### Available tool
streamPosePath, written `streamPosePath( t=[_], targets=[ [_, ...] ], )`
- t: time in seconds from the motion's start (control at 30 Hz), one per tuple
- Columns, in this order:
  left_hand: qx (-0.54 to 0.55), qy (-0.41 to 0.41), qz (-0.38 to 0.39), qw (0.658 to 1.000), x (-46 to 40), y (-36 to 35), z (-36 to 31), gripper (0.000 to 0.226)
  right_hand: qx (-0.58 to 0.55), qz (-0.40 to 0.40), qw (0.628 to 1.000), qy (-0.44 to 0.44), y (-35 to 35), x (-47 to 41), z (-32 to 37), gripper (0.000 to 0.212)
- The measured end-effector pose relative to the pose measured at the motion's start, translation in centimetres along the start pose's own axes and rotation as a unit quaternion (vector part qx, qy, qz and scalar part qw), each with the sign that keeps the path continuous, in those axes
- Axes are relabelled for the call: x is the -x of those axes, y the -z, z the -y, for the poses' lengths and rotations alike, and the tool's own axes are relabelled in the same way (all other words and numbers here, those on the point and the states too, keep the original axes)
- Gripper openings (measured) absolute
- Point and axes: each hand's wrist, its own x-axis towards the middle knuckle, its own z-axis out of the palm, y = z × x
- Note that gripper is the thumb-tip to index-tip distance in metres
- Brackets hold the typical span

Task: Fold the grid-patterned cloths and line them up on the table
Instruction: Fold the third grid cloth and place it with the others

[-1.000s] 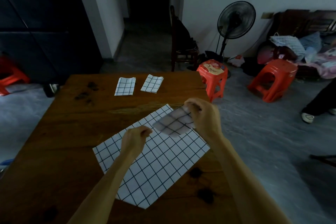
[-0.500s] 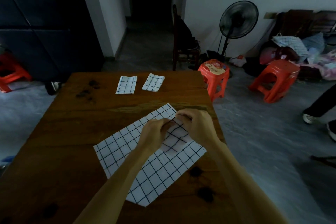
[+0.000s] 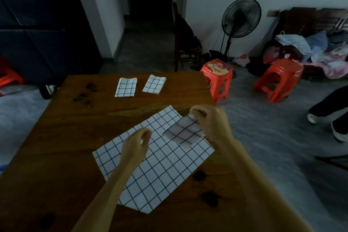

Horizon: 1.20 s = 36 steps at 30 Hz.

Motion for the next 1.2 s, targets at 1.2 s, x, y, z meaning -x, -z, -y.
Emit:
streamPosePath(
  t=[1.2],
  targets=[
    [0.055, -0.112, 0.069, 0.99, -1.4, 1.0, -6.6, 0.029, -0.053, 0.033, 0.997, 0.037, -2.0, 0.2, 3.3, 0.01]
  ],
)
